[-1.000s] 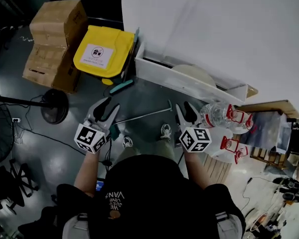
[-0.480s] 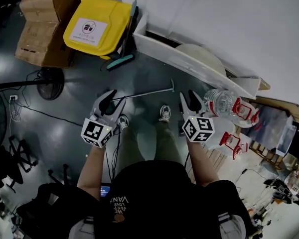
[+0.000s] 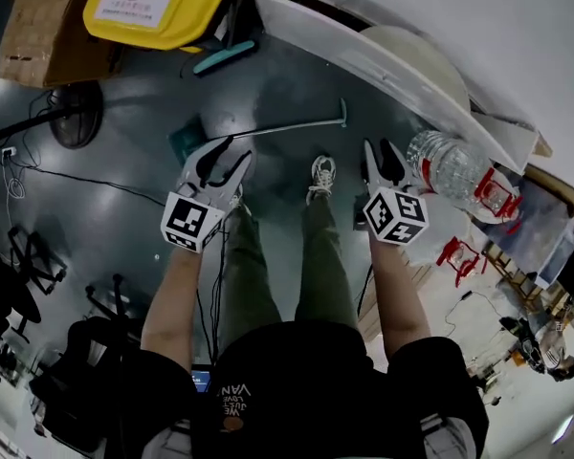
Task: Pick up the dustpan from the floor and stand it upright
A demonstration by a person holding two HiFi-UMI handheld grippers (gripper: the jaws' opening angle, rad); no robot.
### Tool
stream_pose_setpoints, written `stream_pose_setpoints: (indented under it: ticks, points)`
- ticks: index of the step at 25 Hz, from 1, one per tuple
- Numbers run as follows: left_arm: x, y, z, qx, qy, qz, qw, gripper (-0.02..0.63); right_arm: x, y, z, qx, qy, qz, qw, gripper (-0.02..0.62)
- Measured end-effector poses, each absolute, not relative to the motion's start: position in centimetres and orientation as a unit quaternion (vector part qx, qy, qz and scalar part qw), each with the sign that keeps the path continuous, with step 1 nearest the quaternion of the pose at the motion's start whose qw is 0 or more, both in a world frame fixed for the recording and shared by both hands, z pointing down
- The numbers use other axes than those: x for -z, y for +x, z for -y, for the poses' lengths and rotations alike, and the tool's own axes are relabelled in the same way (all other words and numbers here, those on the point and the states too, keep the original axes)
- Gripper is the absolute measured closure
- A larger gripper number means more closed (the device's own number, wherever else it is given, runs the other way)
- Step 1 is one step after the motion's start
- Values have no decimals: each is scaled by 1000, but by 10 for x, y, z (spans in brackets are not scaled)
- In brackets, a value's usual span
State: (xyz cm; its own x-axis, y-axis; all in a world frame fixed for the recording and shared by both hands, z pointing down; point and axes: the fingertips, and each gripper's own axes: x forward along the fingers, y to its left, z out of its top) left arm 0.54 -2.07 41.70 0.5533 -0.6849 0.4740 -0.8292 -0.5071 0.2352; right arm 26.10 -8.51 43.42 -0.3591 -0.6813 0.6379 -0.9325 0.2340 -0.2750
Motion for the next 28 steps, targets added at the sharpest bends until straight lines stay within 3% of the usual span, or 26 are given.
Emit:
stream_pose_setpoints:
  ticks: [28]
  points:
    - [-741, 48, -5, -250, 845, 373, 289, 434, -809, 295, 68, -414, 512, 681, 320, 437]
